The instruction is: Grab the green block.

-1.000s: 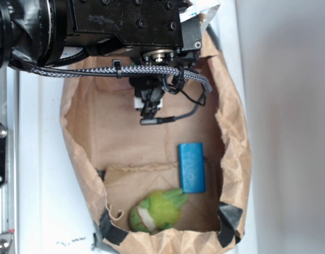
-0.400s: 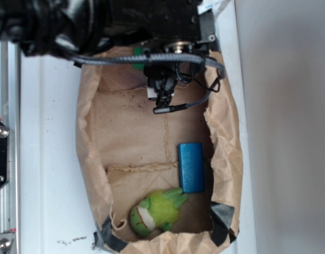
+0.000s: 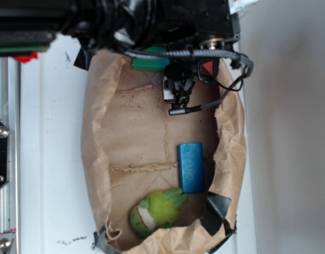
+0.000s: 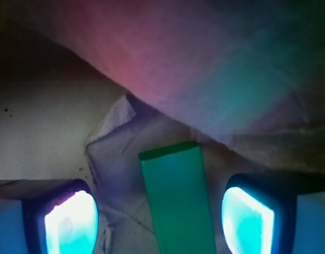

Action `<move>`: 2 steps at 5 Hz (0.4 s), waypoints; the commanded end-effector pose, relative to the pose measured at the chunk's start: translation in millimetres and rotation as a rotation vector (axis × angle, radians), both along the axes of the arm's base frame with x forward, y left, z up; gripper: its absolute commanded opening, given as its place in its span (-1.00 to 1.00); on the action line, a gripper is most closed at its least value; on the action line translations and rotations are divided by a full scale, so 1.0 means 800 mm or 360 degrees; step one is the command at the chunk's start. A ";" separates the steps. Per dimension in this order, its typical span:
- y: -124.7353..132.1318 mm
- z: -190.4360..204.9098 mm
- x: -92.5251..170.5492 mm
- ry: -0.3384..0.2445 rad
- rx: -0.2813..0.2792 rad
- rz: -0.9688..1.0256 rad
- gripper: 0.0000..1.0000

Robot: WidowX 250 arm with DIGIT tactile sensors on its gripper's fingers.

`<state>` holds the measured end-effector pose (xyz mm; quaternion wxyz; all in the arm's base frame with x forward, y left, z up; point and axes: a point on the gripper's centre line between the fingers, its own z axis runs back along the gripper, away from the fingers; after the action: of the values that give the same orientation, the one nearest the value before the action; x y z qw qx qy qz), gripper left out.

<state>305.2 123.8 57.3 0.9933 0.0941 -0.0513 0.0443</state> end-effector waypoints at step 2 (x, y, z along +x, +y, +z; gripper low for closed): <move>0.027 0.021 0.020 -0.0088 0.0021 -0.0163 1.00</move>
<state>310.5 127.0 54.2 0.9957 0.0795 -0.0478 -0.0071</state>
